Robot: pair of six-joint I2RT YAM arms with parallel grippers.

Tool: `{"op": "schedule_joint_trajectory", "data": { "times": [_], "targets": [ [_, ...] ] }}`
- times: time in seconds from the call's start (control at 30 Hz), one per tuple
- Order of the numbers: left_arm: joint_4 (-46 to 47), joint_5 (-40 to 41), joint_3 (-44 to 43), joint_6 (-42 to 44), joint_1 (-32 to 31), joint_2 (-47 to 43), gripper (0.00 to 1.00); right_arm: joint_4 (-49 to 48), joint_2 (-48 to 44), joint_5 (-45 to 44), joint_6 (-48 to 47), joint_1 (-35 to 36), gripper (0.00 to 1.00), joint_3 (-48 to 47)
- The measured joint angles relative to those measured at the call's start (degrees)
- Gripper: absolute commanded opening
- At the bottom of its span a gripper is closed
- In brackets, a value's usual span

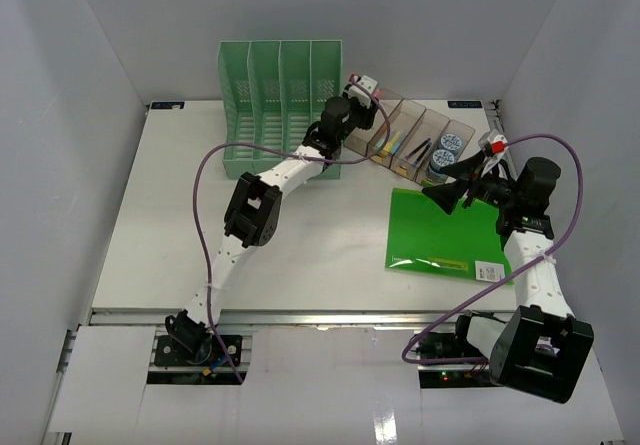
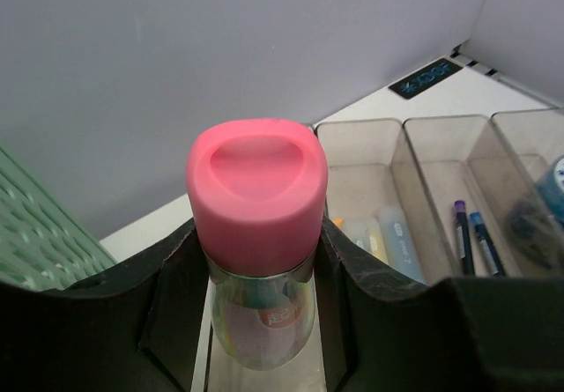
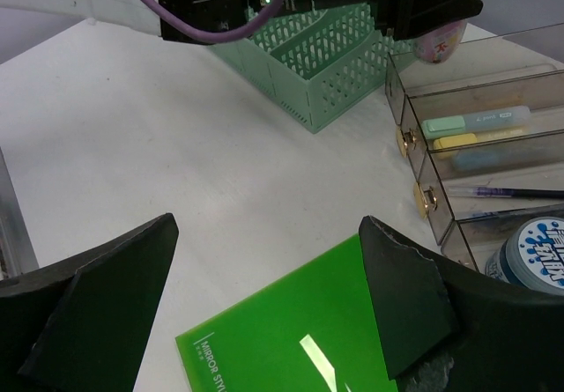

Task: Organize the desk

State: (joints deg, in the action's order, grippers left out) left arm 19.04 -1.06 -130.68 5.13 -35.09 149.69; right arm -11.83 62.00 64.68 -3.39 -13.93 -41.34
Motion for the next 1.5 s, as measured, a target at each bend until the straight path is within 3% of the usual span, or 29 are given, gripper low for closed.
{"op": "schedule_joint_trajectory", "data": {
  "times": [0.1,0.17,0.37,0.5,0.8,1.0,1.23,1.5],
  "targets": [
    [0.7,1.1,-0.8,0.0,0.0,2.5,0.07,-0.1,0.0,0.0,0.0,-0.1,0.9,0.0],
    [0.8,1.7,-1.1,-0.1,0.1,3.8,0.16,-0.2,0.0,0.0,0.0,-0.3,0.9,0.0],
    [0.7,2.2,-1.1,-0.3,-0.1,5.5,0.69,-0.3,0.2,0.0,0.0,-0.4,0.9,0.0],
    [1.1,2.1,-1.1,-1.2,-0.3,5.4,0.84,-0.3,0.3,0.0,0.0,-0.4,0.9,0.0],
    [0.0,2.0,-0.7,-2.9,-1.1,2.0,0.9,-0.3,0.8,0.2,-0.5,-1.2,0.9,0.0],
    [-1.9,2.2,6.4,-3.6,-1.1,-10.9,0.9,0.4,1.6,0.5,-2.4,-2.1,0.9,0.0],
    [-1.8,-1.7,26.3,-6.4,-1.1,-37.7,0.92,7.3,2.0,1.4,-10.1,-2.2,0.9,-0.2],
    [-7.9,-11.3,60.3,-14.1,-0.9,-72.5,0.95,41.4,4.5,-4.5,-42.7,-1.0,0.9,-10.4]
  ]
}}
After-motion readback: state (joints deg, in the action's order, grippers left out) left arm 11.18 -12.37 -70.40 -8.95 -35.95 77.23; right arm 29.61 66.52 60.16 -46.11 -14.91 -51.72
